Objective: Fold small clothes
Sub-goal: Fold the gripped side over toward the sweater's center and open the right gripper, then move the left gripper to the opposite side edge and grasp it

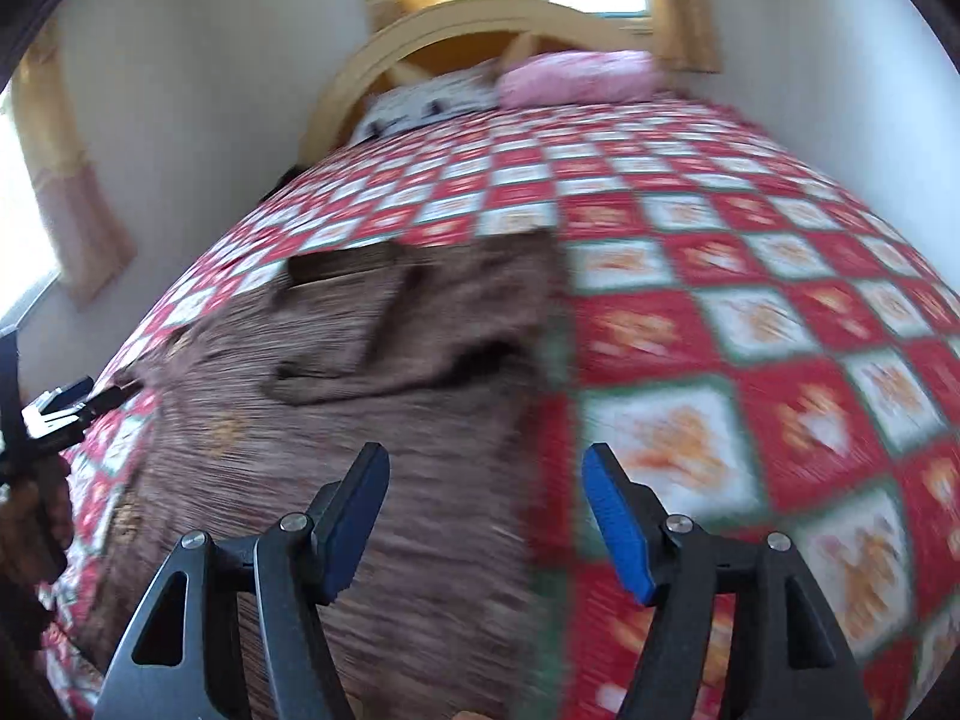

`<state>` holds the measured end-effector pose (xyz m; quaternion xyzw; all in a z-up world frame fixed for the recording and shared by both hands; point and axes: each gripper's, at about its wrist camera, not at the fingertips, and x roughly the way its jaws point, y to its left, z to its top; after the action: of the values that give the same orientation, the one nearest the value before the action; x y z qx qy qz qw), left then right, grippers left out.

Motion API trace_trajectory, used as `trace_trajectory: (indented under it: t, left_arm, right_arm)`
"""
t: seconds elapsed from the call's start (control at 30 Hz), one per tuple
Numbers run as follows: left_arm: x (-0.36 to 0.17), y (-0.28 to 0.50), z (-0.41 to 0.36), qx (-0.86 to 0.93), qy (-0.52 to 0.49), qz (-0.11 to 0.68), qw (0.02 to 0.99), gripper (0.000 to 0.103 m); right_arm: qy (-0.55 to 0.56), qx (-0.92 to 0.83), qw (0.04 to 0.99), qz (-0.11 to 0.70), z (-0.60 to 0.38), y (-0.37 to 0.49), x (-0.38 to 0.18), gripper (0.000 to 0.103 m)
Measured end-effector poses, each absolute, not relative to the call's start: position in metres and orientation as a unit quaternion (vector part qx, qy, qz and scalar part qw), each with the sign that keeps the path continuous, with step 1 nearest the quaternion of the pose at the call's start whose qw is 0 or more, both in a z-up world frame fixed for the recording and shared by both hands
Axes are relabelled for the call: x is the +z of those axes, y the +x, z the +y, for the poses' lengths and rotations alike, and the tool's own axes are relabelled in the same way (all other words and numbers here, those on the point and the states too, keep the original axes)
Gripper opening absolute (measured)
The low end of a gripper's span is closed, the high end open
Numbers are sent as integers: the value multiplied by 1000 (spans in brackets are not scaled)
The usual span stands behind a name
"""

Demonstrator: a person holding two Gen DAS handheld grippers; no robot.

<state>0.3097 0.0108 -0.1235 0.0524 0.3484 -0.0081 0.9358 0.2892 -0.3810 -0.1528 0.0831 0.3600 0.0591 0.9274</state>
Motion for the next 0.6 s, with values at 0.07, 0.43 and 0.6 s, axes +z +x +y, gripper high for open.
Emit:
trace_trajectory:
  t: [0.07,0.43,0.6]
  left_arm:
    - [-123,320,-33,-32,94,345,933,103]
    - [-152,380,-153,-93,111,387,911,103]
    - [-170,405,-183,-69,154,396,902,103]
  right_arm:
    - [106,52,931,345,-394,277,-163,68]
    - [102,74,933,338,-392,268,-182,68]
    - [106,75,930,345,-393,270,-185,69]
